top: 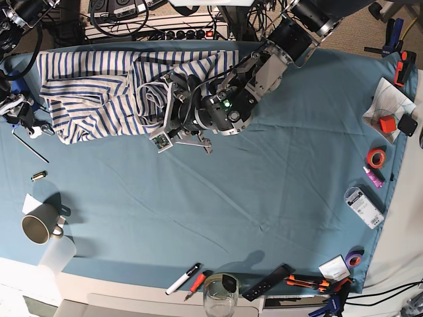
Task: Fold the T-shirt properly
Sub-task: 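Move the left gripper back to the shirt middle and grasp the fabric, then pull the grasped fabric away from the shirt body with the left gripper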
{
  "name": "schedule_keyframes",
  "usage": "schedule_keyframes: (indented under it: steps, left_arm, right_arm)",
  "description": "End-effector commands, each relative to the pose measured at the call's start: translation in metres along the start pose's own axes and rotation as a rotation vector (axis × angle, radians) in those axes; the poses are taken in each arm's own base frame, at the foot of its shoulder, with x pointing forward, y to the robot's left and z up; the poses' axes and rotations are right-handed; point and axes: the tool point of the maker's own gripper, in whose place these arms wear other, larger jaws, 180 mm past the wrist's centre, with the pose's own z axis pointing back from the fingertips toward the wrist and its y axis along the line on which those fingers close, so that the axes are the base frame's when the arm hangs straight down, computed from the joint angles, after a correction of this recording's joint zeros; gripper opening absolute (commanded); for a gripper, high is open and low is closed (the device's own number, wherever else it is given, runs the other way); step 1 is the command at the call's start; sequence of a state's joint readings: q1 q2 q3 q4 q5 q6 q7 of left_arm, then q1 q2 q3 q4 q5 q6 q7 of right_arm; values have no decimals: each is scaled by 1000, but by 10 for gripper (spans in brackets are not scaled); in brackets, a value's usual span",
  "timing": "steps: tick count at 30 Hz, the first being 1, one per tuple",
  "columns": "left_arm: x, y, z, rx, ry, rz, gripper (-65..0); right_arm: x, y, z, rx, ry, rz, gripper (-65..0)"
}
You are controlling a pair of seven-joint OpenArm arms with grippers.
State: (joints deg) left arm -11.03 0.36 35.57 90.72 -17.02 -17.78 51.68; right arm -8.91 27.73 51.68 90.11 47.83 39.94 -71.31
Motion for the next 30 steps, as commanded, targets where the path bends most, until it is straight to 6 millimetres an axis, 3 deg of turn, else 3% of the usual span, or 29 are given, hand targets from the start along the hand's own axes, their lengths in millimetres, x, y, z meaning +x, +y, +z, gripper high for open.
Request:
schedule_keyframes:
  steps: [1, 5, 11, 19, 30]
  left_arm:
    - [24, -1, 3, -4, -75, -11, -650]
    - [32, -4, 2, -9, -97, -11, -650]
    - [68, -15, 2, -33, -181, -19, -650]
    - [99, 12, 10, 98, -247, -144, -650]
    - [118, 19, 14, 119, -312, -178, -650]
  right_arm:
    - [21, -4, 7, -12, -57, 31, -334]
    - [21, -4, 7, -12, -57, 31, -334]
    - [21, -4, 7, -11, -57, 32, -334]
    - [21, -4, 7, -12, -56, 32, -334]
    - [21, -4, 7, -12, -56, 32, -334]
